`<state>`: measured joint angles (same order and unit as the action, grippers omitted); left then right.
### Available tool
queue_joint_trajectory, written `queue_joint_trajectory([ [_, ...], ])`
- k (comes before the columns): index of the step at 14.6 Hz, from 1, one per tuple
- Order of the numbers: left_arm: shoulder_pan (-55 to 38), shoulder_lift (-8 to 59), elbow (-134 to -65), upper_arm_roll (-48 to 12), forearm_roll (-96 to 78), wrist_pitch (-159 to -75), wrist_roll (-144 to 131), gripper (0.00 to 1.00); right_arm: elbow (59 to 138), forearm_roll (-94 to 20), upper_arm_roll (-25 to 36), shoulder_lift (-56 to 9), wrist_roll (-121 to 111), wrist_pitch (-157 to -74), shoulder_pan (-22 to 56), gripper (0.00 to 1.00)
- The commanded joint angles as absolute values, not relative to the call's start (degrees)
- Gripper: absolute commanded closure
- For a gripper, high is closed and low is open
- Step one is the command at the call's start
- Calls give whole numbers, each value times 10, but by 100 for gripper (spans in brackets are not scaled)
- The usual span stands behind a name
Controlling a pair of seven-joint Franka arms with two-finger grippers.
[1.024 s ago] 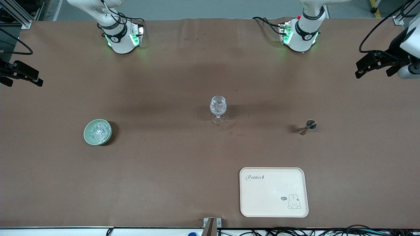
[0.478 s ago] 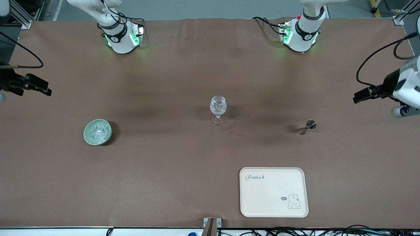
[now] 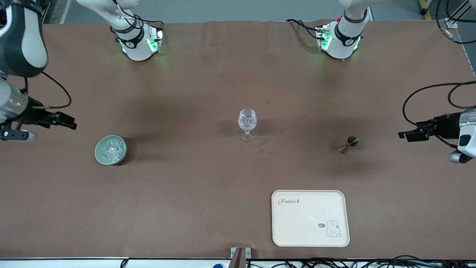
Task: Pour wine and add ice with both arms
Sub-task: 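Move the right gripper to the ice while the left gripper reaches the jigger, then grasp ice with the right gripper while the left gripper lifts the jigger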
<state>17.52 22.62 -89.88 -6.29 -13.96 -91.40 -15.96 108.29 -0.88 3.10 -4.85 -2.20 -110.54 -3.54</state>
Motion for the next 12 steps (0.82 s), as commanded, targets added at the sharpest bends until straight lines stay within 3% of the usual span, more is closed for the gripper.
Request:
queue_joint_trajectory([
  [1, 180, 280, -882, -67, -187, -911, -207, 6, 1115, -15, 27, -75, -20, -1163, -36, 5],
  [5, 209, 347, -882, -67, -280, -910, -249, 6, 1136, -15, 26, -133, 11, -1239, -17, 7],
  [12, 217, 424, -879, -67, -397, -911, -307, 14, 1135, -6, 28, -207, 72, -1282, -5, 19],
])
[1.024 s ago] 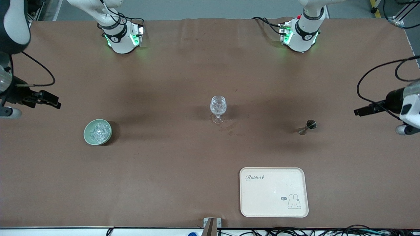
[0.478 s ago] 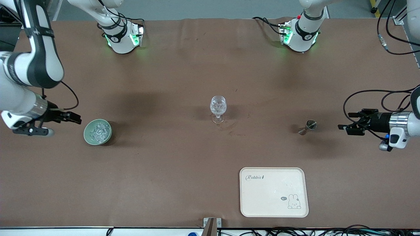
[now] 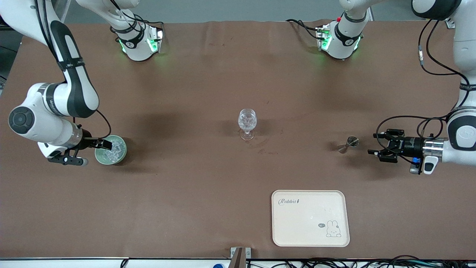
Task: Pour wine and add ice with both arms
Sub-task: 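Grasp ice with the right gripper while the left gripper lifts the jigger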
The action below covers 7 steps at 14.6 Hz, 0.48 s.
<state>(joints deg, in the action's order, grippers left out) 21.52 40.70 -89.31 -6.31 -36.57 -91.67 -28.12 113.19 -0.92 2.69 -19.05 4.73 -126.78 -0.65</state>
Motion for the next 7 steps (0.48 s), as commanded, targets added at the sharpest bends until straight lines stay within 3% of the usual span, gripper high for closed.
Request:
queue_joint_trajectory([
  [1, 214, 434, -879, -67, -402, -912, -308, 14, 1135, -6, 28, -217, 80, -1285, -5, 21],
  [7, 221, 485, -879, -67, -430, -913, -308, 18, 1135, -5, 28, -246, 98, -1296, -4, 29],
])
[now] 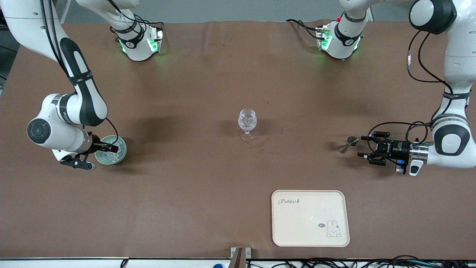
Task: Pour wine and add ice with both arms
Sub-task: 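Grasp ice with the right gripper while the left gripper lifts the jigger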
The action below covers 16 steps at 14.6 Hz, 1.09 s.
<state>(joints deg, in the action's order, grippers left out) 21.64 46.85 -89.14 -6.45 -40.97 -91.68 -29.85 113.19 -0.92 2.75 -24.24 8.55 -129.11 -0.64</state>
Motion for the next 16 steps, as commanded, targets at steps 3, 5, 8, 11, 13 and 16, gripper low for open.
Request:
queue_joint_trajectory([
  [3, 219, 504, -882, -67, -481, -914, -309, 20, 1135, -5, 29, -255, 99, -1305, -4, 33],
  [5, 216, 515, -881, -67, -483, -917, -309, 20, 1135, -5, 29, -258, 99, -1304, -4, 36],
  [8, 215, 517, -887, -67, -484, -918, -309, 23, 1135, -4, 29, -262, 98, -1305, -4, 48],
  [11, 215, 518, -896, -67, -483, -917, -308, 26, 1130, -4, 29, -262, 98, -1304, -7, 73],
  [13, 214, 519, -896, -67, -484, -917, -308, 29, 1129, -4, 30, -257, 96, -1299, -7, 86],
  [16, 213, 523, -896, -67, -484, -917, -308, 33, 1116, 12, 29, -215, 95, -1254, -8, 92],
])
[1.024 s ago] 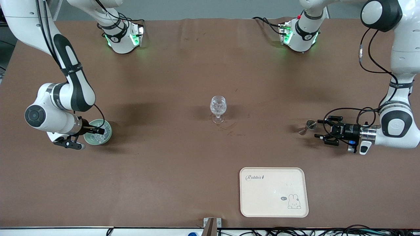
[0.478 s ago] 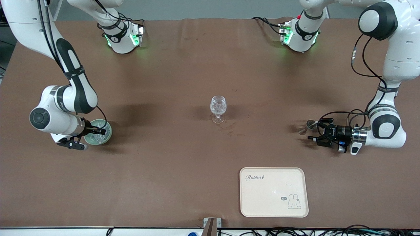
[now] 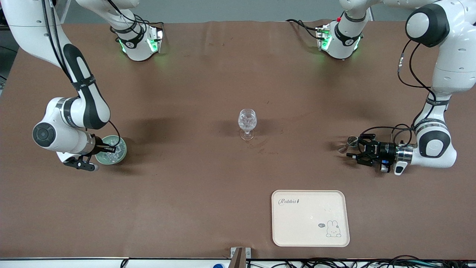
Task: Pour wine and add ice with both arms
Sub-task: 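Grasp ice with the right gripper while the left gripper lifts the jigger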
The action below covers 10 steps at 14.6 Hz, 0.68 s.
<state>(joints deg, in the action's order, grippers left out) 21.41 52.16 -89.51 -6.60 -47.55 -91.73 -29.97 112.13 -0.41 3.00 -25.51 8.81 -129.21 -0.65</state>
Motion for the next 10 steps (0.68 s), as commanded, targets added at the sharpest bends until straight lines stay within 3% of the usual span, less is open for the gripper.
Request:
queue_joint_trajectory([
  [1, 211, 523, -896, -67, -484, -917, -308, 36, 1095, 18, 29, -194, 94, -1209, -8, 92],
  [5, 206, 522, -904, -68, -484, -915, -309, 50, 995, 20, 27, -131, 84, -1061, -10, 92],
  [10, 207, 519, -904, -68, -481, -906, -311, 69, 842, 13, 26, -100, 36, -887, -11, 92],
])
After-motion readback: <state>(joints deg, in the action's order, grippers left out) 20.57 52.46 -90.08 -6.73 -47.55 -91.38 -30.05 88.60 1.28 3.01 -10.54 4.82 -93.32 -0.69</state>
